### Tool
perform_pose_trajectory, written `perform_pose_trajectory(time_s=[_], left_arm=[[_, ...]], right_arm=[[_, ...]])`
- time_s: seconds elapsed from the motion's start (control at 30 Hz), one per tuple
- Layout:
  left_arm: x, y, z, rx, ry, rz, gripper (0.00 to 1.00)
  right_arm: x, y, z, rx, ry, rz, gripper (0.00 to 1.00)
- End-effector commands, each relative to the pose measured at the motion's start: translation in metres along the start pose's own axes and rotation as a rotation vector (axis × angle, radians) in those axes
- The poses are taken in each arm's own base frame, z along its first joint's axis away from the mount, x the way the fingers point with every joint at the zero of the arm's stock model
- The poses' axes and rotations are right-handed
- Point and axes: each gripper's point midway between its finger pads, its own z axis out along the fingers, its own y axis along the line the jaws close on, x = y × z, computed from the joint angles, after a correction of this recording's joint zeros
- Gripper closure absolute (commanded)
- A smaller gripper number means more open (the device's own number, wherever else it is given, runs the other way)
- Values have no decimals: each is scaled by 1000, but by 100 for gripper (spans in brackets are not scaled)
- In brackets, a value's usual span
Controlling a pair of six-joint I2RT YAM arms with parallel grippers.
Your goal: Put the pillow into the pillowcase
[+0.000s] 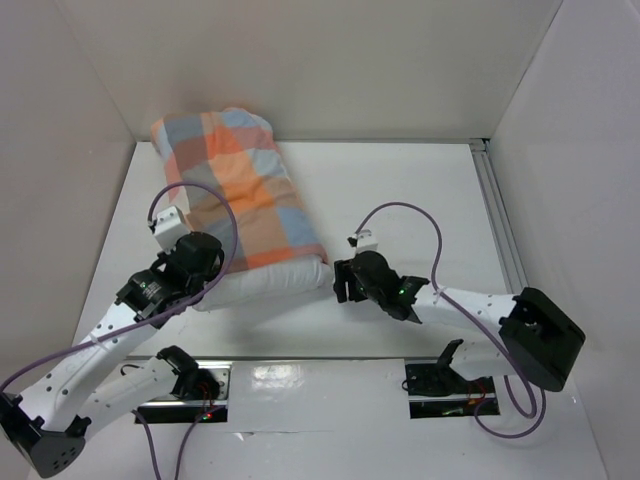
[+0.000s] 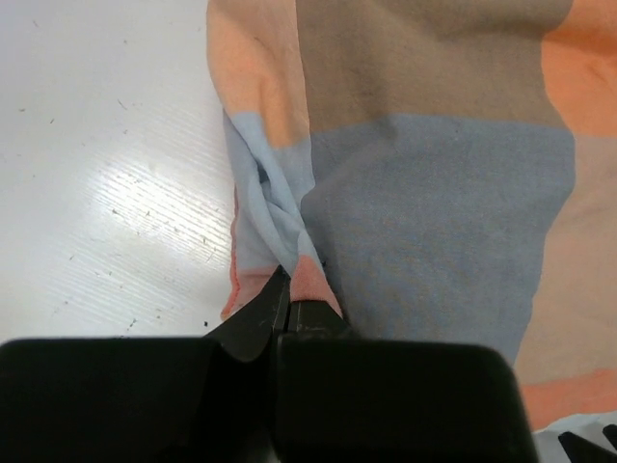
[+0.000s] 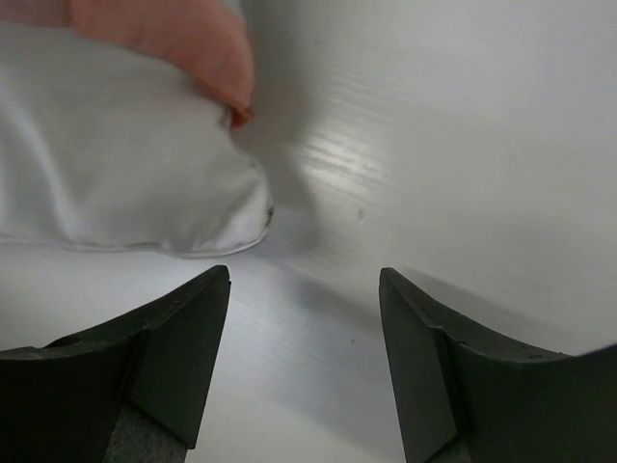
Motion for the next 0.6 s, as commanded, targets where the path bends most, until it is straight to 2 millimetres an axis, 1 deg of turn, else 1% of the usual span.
perform_pose_trajectory(time_s=[0.0,0.03,0.07,0.1,0.13,0.17,0.2,0.23,0.27,0.37,0.43,0.47,0.53,0.57], left_arm=[[-5,1,0,-7,-26,-43,100],[-5,1,0,-8,-26,-42,100],[-5,1,0,-8,-26,-42,100],[-8,3,0,-10,-33,-53,100],[-7,5,-1,-15,-28,-47,100],[-7,5,-1,-15,-28,-47,100],[-7,5,-1,-15,-28,-47,100],[-9,6,-2,-17,-41,-53,100],[-9,6,-2,-17,-41,-53,100],[-9,6,-2,-17,-41,-53,100],[-8,8,-2,-22,-37,-47,100],[-8,8,-2,-22,-37,-47,100],[-8,8,-2,-22,-37,-47,100],[-8,8,-2,-22,-37,-47,100]], right_arm=[[-49,-4,7,90,-177,19,30],[-51,-3,7,85,-186,22,31],[-59,-1,7,90,-212,39,34],[-63,4,4,72,-229,41,34],[-63,5,2,56,-240,46,34],[-79,13,-7,15,-292,55,34],[-81,16,-9,0,-297,48,34],[-79,20,-9,-22,-285,26,34],[-87,24,-12,-30,-302,23,34],[-88,26,3,-8,-271,-17,33],[-93,28,4,-14,-293,-42,33],[-101,29,4,-25,-310,-39,33],[-103,31,14,-38,-286,-51,33],[-110,35,17,-40,-293,-58,33]])
